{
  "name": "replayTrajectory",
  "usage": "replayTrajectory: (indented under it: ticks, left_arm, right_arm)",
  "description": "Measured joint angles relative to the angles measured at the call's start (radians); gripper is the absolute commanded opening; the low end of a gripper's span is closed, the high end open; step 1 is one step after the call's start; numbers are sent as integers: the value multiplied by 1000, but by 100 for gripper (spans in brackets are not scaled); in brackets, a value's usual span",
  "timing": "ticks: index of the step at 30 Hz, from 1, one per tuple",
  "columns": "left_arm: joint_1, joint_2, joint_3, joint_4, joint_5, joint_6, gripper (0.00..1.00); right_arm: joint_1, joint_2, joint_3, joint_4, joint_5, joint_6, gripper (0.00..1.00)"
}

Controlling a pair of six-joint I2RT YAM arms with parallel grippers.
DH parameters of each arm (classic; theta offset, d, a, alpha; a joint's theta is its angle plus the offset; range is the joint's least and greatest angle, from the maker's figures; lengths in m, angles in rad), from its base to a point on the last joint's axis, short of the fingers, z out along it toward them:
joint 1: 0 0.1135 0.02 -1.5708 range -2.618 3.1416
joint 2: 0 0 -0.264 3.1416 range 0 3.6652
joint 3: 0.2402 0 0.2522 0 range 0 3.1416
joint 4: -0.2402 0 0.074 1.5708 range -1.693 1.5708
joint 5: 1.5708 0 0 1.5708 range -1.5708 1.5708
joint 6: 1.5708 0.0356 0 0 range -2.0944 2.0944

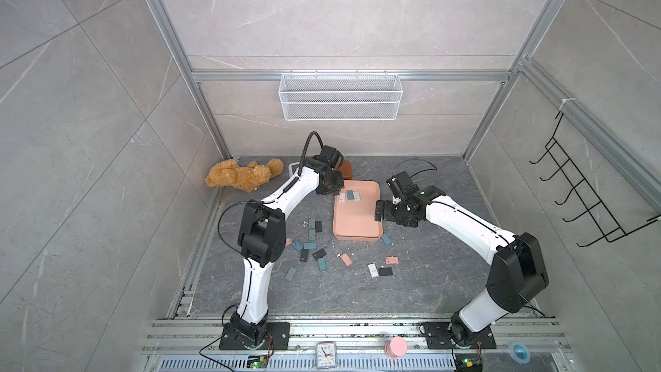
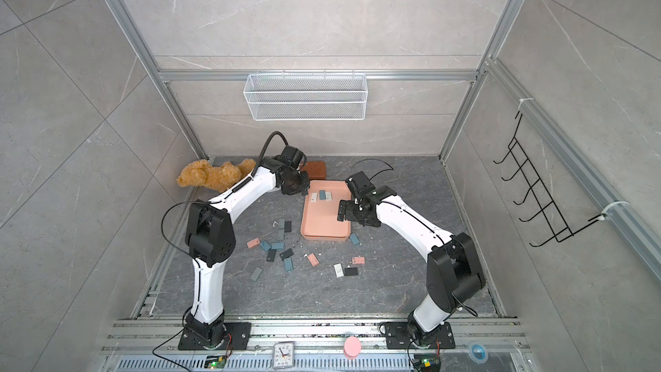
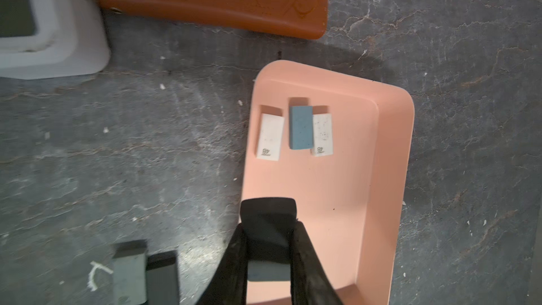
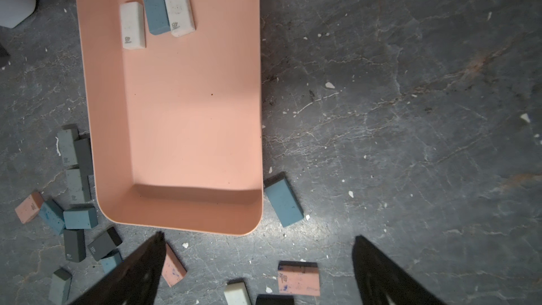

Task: Put the eraser in the storage box
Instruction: Place the eraser in the storage box.

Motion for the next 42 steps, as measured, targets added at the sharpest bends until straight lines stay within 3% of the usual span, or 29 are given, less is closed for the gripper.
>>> replayTrajectory:
  ticks: [19,42]
  left_arm:
    - [-48,381,391,49,121,-115,16]
    - [-77,460,461,76,154,-158,17]
  right_arm:
    - [-77,-11,-47,-8,-35,22,100]
    - [-116,-34,-88,-22,-36,22,100]
